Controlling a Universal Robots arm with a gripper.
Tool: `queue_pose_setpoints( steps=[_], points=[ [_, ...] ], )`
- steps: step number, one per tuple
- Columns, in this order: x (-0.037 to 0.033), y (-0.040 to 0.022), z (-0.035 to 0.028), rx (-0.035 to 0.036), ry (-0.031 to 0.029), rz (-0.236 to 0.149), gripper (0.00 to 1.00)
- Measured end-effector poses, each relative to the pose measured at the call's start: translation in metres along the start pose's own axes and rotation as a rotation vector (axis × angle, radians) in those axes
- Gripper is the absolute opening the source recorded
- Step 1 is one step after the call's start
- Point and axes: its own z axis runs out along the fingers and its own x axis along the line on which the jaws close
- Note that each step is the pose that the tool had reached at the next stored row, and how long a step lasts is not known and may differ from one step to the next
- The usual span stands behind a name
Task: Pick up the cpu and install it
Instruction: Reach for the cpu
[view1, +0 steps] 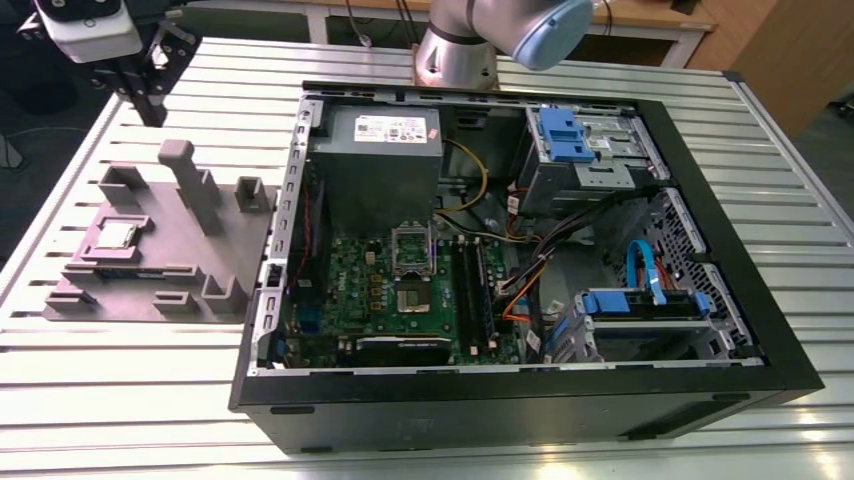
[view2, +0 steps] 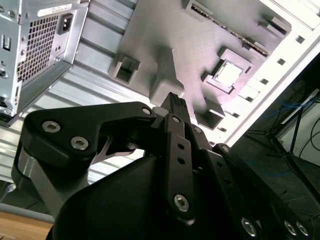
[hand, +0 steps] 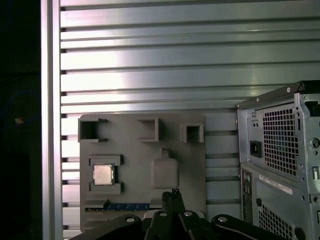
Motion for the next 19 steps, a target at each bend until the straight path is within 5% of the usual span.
queue_pose_setpoints(
  steps=[19],
  points=[
    [0.0073,-0.0004,0.0023,0.0001,0.0038,0.000,0.11]
  ],
)
